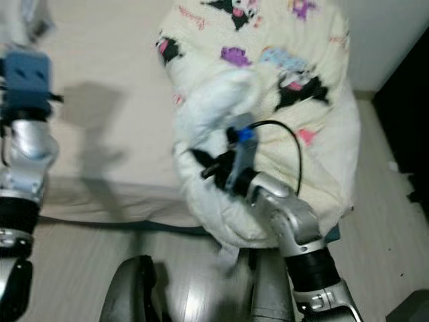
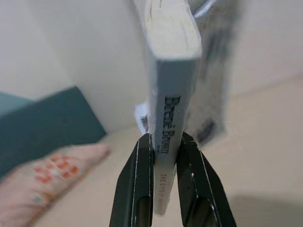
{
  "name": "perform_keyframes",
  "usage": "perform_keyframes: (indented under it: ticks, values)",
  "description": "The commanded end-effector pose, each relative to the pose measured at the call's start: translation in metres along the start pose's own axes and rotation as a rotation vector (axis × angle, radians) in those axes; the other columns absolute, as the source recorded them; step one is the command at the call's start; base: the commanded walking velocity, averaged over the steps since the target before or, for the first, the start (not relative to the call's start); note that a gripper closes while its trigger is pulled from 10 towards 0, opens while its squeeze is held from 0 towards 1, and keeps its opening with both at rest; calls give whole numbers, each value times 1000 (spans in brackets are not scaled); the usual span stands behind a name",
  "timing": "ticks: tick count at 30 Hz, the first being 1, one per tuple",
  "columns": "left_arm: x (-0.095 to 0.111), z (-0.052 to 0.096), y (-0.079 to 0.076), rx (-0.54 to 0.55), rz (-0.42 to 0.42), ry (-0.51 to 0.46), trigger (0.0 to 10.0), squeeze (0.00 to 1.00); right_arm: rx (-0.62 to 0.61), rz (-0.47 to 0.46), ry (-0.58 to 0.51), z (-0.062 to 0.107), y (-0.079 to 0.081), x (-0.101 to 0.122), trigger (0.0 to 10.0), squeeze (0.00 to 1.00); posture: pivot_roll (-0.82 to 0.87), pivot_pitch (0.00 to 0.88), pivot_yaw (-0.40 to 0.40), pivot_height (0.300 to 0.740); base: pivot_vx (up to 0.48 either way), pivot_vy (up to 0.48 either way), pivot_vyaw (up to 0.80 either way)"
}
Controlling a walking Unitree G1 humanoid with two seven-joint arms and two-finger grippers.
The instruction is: Clean up the room
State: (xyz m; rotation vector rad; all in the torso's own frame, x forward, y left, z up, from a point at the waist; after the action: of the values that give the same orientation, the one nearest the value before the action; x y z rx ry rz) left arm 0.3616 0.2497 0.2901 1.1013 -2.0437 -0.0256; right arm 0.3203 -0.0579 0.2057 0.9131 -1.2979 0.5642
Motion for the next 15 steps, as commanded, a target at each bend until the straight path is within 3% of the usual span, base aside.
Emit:
perform_keyframes:
  ticks: [1, 5, 6, 7, 8, 9, 10, 12, 13, 14, 15]
  values:
    - [14, 1, 1, 21, 46, -39, 0, 0, 76, 53, 35, -7, 9, -2, 0, 0, -37, 43, -22, 500, 0, 0, 0]
    - [18, 7, -6, -8, 77, -27, 0, 0, -1, 93, 80, -7, -5, -6, 0, 0, -39, 41, -21, 500, 0, 0, 0]
    - [20, 8, -10, -26, 91, -22, 0, 0, -94, 108, 123, -3, -19, -11, 10000, 0, -46, 33, -17, 500, 0, 0, 0]
    - [20, 8, -10, -26, 91, -22, 0, 0, -94, 108, 123, -3, -19, -11, 10000, 0, -46, 33, -17, 500, 0, 0, 0]
    - [23, 9, -14, -41, 102, -23, 0, 0, -199, 116, 168, 2, -34, -16, 10000, 0, -51, 34, -15, 500, 0, 0, 0]
    - [23, 9, -14, -41, 102, -23, 0, 0, -199, 116, 168, 2, -34, -16, 10000, 0, -51, 34, -15, 500, 0, 0, 0]
    - [25, 10, -17, -56, 110, -20, 0, 0, -283, 141, 231, 9, -47, -24, 10000, 0, -57, 34, -10, 500, 0, 0, 0]
    - [27, 10, -19, -65, 117, -19, 0, 0, -340, 157, 274, 16, -56, -29, 10000, 0, -62, 32, -6, 500, 0, 0, 0]
    - [28, 9, -20, -67, 121, -19, 0, 0, -354, 148, 301, 21, -59, -35, 10000, 424, -63, 35, -7, 500, 0, 0, 0]
    - [28, 9, -20, -67, 121, -19, 0, 0, -354, 148, 301, 21, -59, -35, 10000, 424, -63, 35, -7, 500, 0, 0, 0]
    - [29, 8, -20, -67, 122, -19, 0, 0, -351, 147, 317, 24, -60, -39, 10000, 671, -64, 32, -7, 500, 0, 0, 0]
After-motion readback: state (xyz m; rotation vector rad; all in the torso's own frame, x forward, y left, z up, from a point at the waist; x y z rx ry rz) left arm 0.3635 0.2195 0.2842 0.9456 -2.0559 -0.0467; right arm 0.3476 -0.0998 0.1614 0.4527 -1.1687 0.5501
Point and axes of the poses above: a point about 5 cm out from each wrist's last joint towards the gripper, its own z axis pointing back from the gripper into the wrist, its own x axis along the axis of the wrist's last joint, y = z × x, the point moved 1 cm from there along -z, pointing out of the wrist towards the gripper, and after that the axes turned 10 degrees about -z, right-handed, at the moved point
